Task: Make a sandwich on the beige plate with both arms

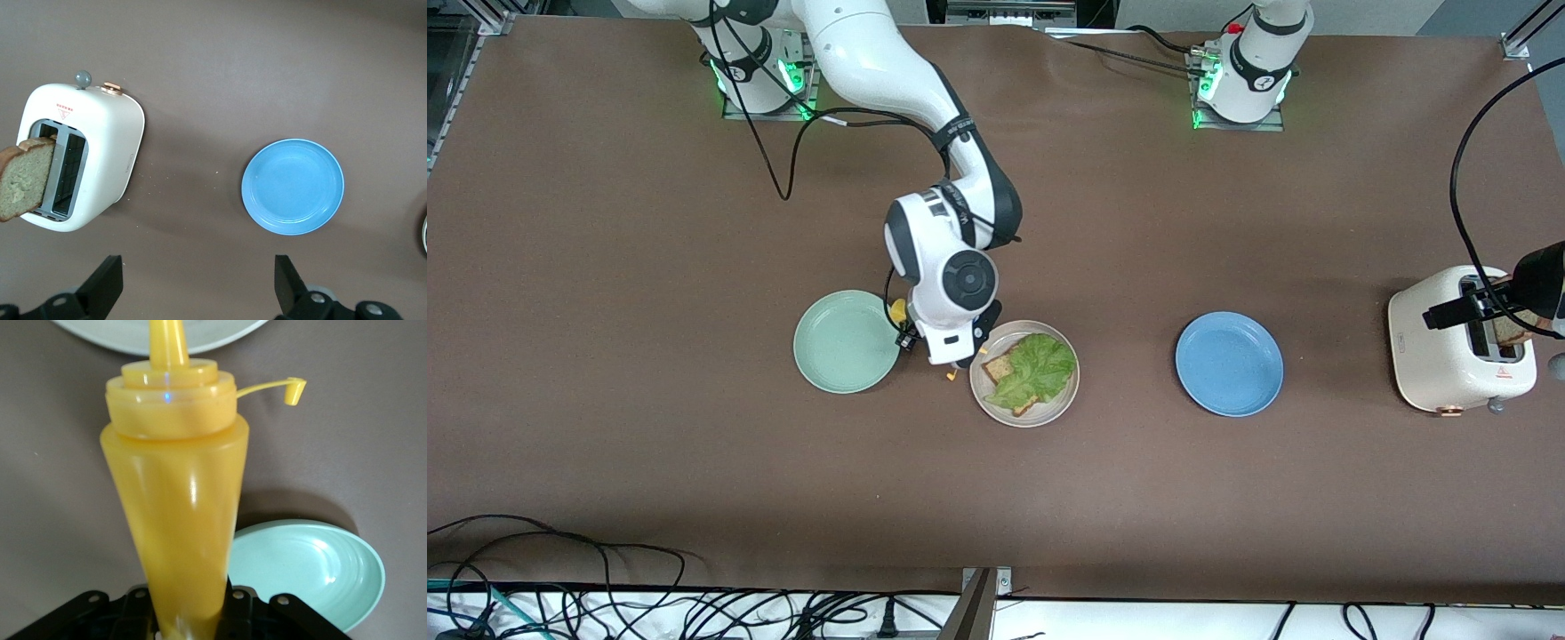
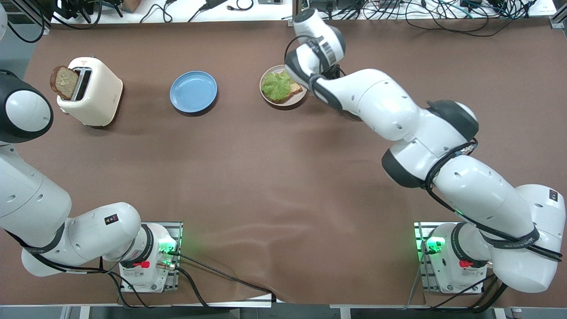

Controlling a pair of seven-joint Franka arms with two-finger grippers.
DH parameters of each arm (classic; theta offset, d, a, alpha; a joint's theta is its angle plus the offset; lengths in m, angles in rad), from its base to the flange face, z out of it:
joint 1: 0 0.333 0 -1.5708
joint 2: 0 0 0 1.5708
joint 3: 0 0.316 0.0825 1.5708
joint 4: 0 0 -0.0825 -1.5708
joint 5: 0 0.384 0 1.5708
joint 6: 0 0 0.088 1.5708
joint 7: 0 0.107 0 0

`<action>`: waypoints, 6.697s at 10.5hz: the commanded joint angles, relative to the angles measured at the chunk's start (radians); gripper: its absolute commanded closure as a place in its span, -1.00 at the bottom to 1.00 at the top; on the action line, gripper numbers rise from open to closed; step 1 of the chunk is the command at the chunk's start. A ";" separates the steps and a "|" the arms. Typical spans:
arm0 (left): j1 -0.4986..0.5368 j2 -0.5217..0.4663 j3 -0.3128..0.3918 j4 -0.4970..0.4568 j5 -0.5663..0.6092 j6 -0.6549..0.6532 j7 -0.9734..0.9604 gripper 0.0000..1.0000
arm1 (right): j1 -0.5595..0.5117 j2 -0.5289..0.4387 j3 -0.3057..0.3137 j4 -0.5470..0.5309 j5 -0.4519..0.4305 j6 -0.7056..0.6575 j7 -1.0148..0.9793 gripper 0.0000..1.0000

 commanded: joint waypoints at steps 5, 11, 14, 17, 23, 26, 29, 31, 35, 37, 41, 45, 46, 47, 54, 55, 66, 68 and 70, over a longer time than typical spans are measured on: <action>0.003 -0.006 0.003 -0.004 -0.020 0.001 0.016 -1.00 | 0.038 0.059 -0.049 0.048 -0.054 -0.033 0.006 1.00; 0.009 0.002 0.006 -0.006 -0.005 0.001 0.021 -1.00 | -0.285 -0.200 0.229 0.028 0.111 -0.013 -0.020 1.00; 0.056 0.031 0.013 -0.006 0.021 0.001 0.022 -1.00 | -0.561 -0.287 0.423 -0.032 0.257 -0.022 -0.200 1.00; 0.099 0.082 0.015 -0.009 0.145 -0.001 0.141 -1.00 | -0.833 -0.311 0.622 -0.038 0.268 -0.090 -0.443 1.00; 0.329 0.218 0.015 -0.008 0.158 0.066 0.546 -0.95 | -1.198 -0.204 0.758 -0.041 0.268 -0.227 -1.133 1.00; 0.349 0.260 0.015 -0.008 0.159 0.085 0.611 -0.74 | -1.251 -0.079 0.756 -0.033 0.332 -0.222 -1.400 1.00; 0.349 0.269 0.017 -0.009 0.159 0.080 0.607 0.68 | -1.265 0.001 0.755 -0.033 0.398 -0.220 -1.520 1.00; 0.349 0.269 0.017 -0.008 0.161 0.076 0.607 1.00 | -1.274 0.031 0.756 -0.032 0.427 -0.220 -1.540 1.00; 0.349 0.243 0.017 0.005 0.161 0.054 0.611 1.00 | -1.300 0.110 0.754 -0.044 0.574 -0.227 -1.661 1.00; 0.348 0.196 0.015 0.014 0.158 0.025 0.611 1.00 | -1.317 0.117 0.754 -0.044 0.608 -0.225 -1.686 0.97; 0.337 0.103 -0.006 0.015 0.141 -0.012 0.610 1.00 | -1.318 0.117 0.753 -0.039 0.628 -0.217 -1.697 -1.00; 0.337 0.059 -0.136 0.017 0.089 -0.107 0.482 1.00 | -1.315 0.095 0.654 -0.036 0.616 -0.251 -1.688 -1.00; 0.337 0.042 -0.170 0.017 0.042 -0.114 0.372 1.00 | -1.314 0.063 0.597 -0.044 0.601 -0.250 -1.688 -1.00; 0.336 0.042 -0.218 0.015 0.008 -0.115 0.252 1.00 | -1.314 -0.003 0.578 -0.076 0.535 -0.230 -1.678 -1.00; 0.037 0.161 -0.292 0.014 -0.243 0.106 -0.402 1.00 | -1.188 -0.641 0.554 -0.496 -0.006 0.157 -0.859 -1.00; -0.006 0.189 -0.292 0.009 -0.294 0.199 -0.453 1.00 | -1.174 -0.683 0.554 -0.509 -0.054 0.157 -0.724 -1.00; -0.451 0.473 -0.134 -0.008 -0.373 0.843 -0.547 1.00 | -0.995 -0.998 0.610 -0.604 -0.329 0.068 0.392 -1.00; -0.459 0.493 -0.129 -0.009 -0.371 0.843 -0.545 1.00 | -0.988 -1.007 0.606 -0.605 -0.329 0.063 0.396 -1.00; -0.470 0.493 -0.128 -0.030 -0.371 0.841 -0.547 1.00 | -0.970 -1.007 0.604 -0.604 -0.343 0.063 0.463 -1.00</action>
